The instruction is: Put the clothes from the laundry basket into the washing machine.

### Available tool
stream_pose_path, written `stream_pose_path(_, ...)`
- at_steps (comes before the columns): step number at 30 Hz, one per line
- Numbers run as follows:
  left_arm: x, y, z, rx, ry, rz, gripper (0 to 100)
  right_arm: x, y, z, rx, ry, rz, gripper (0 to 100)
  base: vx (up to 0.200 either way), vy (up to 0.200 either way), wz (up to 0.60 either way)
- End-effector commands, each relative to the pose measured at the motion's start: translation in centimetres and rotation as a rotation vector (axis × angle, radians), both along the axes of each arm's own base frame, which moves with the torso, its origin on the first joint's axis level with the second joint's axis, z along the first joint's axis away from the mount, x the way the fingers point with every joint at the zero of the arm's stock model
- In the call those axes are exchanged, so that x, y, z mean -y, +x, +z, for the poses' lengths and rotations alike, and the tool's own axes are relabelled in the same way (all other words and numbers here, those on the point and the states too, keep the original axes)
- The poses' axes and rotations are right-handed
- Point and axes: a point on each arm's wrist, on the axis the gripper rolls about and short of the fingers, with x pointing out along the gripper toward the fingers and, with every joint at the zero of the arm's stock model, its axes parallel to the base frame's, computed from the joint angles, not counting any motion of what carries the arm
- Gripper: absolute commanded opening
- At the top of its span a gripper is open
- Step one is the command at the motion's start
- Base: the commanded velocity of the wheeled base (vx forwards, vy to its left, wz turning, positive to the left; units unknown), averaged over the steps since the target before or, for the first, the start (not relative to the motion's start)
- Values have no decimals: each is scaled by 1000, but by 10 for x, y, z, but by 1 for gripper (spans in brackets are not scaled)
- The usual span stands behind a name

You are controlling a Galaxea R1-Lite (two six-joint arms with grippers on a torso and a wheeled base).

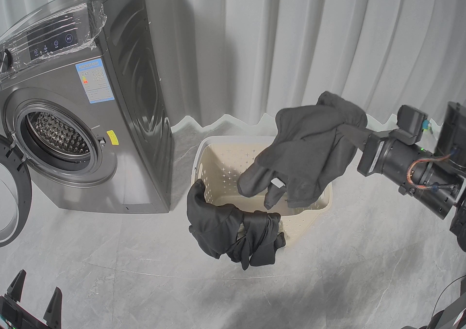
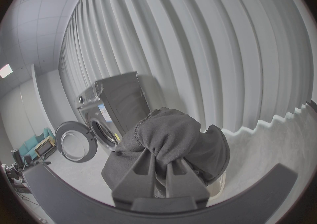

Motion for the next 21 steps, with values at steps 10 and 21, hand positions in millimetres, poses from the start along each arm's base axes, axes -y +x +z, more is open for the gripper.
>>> stream_pose_path(10,0,0,-5,2,-1,0,100,20,-18,10,84,9,-124,0,0,0,0)
stream_pose_path(21,0,0,-5,2,-2,0,100,21,-21,5,73,2,-107,0,-127,0,0)
